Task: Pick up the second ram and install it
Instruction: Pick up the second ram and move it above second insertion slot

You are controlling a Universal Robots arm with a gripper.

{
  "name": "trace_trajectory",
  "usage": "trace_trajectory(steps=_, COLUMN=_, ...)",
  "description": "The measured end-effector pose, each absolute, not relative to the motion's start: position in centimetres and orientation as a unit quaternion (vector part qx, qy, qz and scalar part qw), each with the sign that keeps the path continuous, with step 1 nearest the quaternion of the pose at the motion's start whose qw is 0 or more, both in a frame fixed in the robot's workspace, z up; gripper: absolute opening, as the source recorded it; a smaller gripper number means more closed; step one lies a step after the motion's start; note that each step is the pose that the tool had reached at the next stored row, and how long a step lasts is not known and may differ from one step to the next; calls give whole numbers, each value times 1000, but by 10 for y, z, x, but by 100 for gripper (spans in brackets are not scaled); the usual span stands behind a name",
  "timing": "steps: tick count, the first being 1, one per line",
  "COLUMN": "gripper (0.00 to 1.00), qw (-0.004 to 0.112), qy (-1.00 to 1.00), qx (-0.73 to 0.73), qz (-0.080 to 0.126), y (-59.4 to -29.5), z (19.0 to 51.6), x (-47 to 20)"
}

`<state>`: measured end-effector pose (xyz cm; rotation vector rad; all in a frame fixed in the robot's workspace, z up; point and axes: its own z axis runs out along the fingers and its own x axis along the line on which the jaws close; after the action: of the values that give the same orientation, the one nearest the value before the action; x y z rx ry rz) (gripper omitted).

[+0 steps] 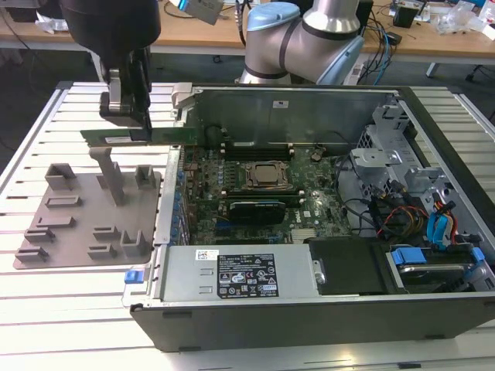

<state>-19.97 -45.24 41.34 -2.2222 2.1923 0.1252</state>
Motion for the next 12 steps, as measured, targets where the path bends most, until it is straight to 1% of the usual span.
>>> trace_trajectory(steps=12, gripper=13, qw=9, qy=702, qx=-711, qz=40, y=-452, z=413, x=-165)
